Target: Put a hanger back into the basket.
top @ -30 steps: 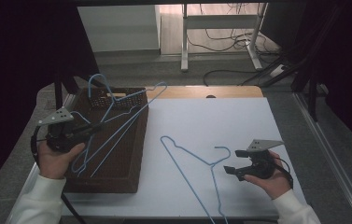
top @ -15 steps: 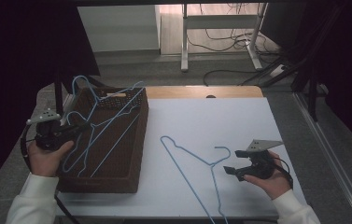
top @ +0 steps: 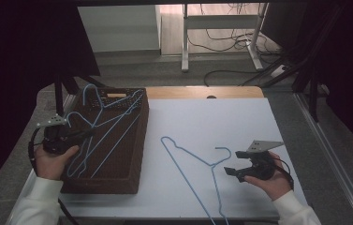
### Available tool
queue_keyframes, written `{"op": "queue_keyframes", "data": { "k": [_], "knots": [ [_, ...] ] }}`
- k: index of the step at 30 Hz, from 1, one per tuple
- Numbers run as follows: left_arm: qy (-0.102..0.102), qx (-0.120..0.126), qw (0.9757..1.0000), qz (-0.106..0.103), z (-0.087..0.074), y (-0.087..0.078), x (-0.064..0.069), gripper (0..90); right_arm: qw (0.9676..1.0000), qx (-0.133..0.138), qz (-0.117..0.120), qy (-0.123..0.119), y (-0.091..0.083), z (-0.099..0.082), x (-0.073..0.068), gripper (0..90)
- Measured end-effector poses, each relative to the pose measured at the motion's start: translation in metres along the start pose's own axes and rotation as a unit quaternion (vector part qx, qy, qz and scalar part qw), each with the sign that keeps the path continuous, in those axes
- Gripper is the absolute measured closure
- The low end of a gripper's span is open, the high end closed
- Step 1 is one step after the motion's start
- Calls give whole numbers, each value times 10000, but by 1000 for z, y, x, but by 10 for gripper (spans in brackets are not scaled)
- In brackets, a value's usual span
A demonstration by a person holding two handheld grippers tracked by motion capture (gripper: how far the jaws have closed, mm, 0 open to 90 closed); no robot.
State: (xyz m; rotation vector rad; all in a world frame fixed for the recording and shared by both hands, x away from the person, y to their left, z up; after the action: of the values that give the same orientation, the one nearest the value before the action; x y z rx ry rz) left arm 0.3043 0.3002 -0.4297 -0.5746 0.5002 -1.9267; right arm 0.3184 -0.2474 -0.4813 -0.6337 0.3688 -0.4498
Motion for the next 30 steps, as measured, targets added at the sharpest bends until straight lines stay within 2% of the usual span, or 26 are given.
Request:
{"op": "queue_keyframes", "data": {
  "k": [8,11,12,14,15,18,21,23,25,27,30],
  "knots": [
    [-4,-254,9997,18,-9,17,2,860,10000,-6,-9,-4,0,0,0,196],
    [-72,-393,9990,190,-14,23,-3,841,10000,-11,-8,0,0,0,0,196],
    [-125,-433,9984,354,-14,25,-5,778,10000,-14,-14,-2,0,-1,0,196],
    [-47,-478,9957,798,-15,26,-8,530,10000,-18,-20,-9,0,-1,0,196],
    [-27,-439,9944,958,-14,25,-9,472,10000,-16,-25,-10,0,-1,0,196],
    [-47,-383,9940,1026,-12,22,-8,359,10000,-14,-27,-8,0,0,0,196],
    [77,-322,9929,1145,-9,17,-3,323,10000,-27,-25,-25,0,0,0,197],
    [141,-270,9936,1088,-7,14,1,315,10000,-38,-16,-45,1,0,-1,197],
    [210,-197,9954,916,-5,12,8,305,10000,-43,-15,-53,1,-1,-1,197],
    [258,-117,9976,635,-3,10,16,285,10000,-44,-14,-54,1,-1,-1,197],
    [379,-10,9989,275,1,7,29,267,10000,-35,-13,-51,1,0,-1,197]
  ]
}}
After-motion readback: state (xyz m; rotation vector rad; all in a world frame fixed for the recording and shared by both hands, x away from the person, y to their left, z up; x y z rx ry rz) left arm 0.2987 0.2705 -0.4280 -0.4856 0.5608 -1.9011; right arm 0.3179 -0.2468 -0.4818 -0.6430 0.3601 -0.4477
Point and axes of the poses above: each handheld gripper's, and its own axes: y roughly forward along the jaws, z roughly out of its top, x roughly to its right, the point moved 3 cm from there along y, roughly forward along the jaws, and after that the axes turned 7 degrees about z, right-handed, at the moved point
